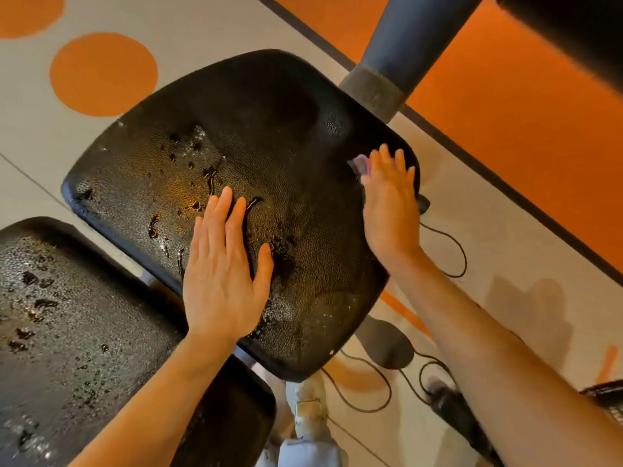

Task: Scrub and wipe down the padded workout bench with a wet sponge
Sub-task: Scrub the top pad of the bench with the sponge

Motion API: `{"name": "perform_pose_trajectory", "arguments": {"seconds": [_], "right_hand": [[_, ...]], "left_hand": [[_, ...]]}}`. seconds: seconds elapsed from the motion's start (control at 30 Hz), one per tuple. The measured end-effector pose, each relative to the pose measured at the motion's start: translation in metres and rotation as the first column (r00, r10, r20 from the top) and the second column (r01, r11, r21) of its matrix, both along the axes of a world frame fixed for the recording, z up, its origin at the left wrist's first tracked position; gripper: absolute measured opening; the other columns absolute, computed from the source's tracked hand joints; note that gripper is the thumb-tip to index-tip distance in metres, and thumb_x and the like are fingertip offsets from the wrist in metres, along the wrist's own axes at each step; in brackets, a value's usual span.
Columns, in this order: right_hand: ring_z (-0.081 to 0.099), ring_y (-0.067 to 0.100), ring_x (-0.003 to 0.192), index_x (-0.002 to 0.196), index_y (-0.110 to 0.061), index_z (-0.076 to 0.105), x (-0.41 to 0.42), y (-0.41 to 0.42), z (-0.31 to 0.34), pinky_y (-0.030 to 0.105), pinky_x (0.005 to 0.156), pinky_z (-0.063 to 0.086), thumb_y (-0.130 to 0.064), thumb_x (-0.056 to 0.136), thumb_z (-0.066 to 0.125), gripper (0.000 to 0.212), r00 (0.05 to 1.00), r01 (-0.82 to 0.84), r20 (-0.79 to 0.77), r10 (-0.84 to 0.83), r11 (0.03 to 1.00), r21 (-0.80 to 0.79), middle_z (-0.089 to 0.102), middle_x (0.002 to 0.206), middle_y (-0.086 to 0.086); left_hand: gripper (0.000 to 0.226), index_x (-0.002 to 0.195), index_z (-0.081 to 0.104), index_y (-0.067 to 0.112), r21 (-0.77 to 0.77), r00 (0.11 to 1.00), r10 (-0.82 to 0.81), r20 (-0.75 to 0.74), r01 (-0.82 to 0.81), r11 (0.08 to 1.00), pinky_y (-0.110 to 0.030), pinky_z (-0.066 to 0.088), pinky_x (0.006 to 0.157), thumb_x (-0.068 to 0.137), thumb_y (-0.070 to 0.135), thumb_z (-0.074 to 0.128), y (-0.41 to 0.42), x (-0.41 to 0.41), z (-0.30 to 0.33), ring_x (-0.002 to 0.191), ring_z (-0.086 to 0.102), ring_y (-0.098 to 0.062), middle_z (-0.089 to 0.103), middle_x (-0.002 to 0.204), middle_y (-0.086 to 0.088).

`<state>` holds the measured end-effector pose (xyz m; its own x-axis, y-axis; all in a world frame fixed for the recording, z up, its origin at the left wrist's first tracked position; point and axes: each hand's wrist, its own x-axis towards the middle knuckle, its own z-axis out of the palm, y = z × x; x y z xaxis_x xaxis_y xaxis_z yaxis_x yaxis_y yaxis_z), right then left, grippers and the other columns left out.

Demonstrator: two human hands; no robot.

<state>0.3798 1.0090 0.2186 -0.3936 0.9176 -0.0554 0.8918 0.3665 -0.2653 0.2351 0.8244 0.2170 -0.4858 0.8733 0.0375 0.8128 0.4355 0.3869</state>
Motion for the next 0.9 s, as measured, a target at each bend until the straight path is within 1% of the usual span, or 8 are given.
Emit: {"name": "perform_pose_trajectory", "arguments": {"seconds": [0.1,0.23,0.37,0.43,0.53,0.63,0.77,0.9], "right_hand": [[0.023,0.031,0.145,0.142,-0.005,0.039,0.004,-0.077,0.004,0.048,0.117,0.023,-0.019,0.102,0.036,0.042,0.997,0.025,-0.078,-0.024,1.000,0.013,0.035,0.151,0.016],[0.027,0.030,0.143,0.140,-0.008,0.044,0.031,-0.111,0.010,0.045,0.116,0.023,-0.023,0.099,0.030,0.046,0.962,-0.268,-0.060,0.267,0.963,-0.011,0.040,0.149,0.012],[0.020,0.032,0.145,0.142,-0.005,0.039,0.020,-0.012,0.000,0.052,0.118,0.020,-0.014,0.102,0.037,0.041,0.996,-0.030,-0.079,0.031,0.999,0.011,0.032,0.153,0.016],[0.016,0.029,0.147,0.144,-0.007,0.036,0.016,-0.039,-0.001,0.049,0.119,0.018,-0.018,0.103,0.035,0.042,0.987,0.100,-0.124,-0.103,0.994,-0.033,0.030,0.154,0.014],[0.030,0.034,0.141,0.140,-0.005,0.040,0.023,-0.140,0.008,0.049,0.114,0.025,-0.021,0.099,0.036,0.044,0.982,-0.003,-0.190,0.002,1.000,-0.005,0.042,0.147,0.016],[0.032,0.035,0.140,0.138,-0.002,0.044,0.033,-0.125,0.007,0.051,0.113,0.025,-0.024,0.099,0.032,0.046,0.968,-0.127,-0.220,0.120,0.992,-0.020,0.043,0.146,0.017],[0.016,0.029,0.147,0.144,-0.007,0.037,0.022,-0.040,0.000,0.050,0.118,0.020,-0.018,0.103,0.033,0.042,0.975,0.134,-0.173,-0.136,0.991,-0.022,0.030,0.155,0.013],[0.021,0.031,0.145,0.143,-0.006,0.038,0.019,-0.148,0.005,0.049,0.117,0.023,-0.022,0.102,0.032,0.045,0.952,0.148,-0.268,-0.148,0.989,-0.023,0.034,0.152,0.015]], "left_hand": [[0.063,0.152,0.027,0.008,0.002,1.000,-0.003,-0.012,0.003,1.000,-0.041,0.013,0.125,0.099,0.039,0.040,-0.001,0.000,0.001,0.152,0.015,-0.025,0.020,0.163,-0.009],[0.063,0.152,0.028,0.007,0.000,1.000,-0.003,-0.017,0.003,1.000,-0.041,0.014,0.124,0.098,0.038,0.042,0.001,0.002,0.001,0.152,0.017,-0.025,0.022,0.162,-0.009],[0.063,0.152,0.027,0.008,-0.005,1.000,-0.001,-0.014,0.001,1.000,-0.039,0.010,0.125,0.099,0.039,0.039,0.000,0.002,0.001,0.152,0.016,-0.025,0.021,0.162,-0.008],[0.063,0.151,0.027,0.007,0.002,1.000,-0.005,-0.017,0.005,1.000,-0.041,0.012,0.125,0.099,0.039,0.039,0.000,0.003,0.001,0.152,0.016,-0.026,0.021,0.162,-0.009],[0.062,0.151,0.027,0.007,0.013,1.000,-0.002,-0.018,0.002,1.000,-0.042,0.014,0.124,0.099,0.039,0.039,0.000,0.002,0.000,0.152,0.017,-0.026,0.021,0.162,-0.009],[0.062,0.152,0.025,0.008,0.006,1.000,-0.011,-0.014,0.011,1.000,-0.042,0.012,0.125,0.100,0.041,0.036,-0.001,0.002,0.000,0.152,0.014,-0.025,0.019,0.163,-0.009],[0.062,0.152,0.023,0.008,0.015,1.000,-0.005,-0.024,0.005,1.000,-0.039,0.009,0.125,0.101,0.040,0.037,-0.001,0.002,-0.001,0.153,0.012,-0.024,0.018,0.163,-0.008],[0.061,0.152,0.023,0.008,0.024,1.000,-0.011,-0.025,0.012,1.000,-0.038,0.009,0.124,0.101,0.039,0.039,-0.001,0.001,-0.002,0.152,0.012,-0.025,0.018,0.163,-0.009]]}}
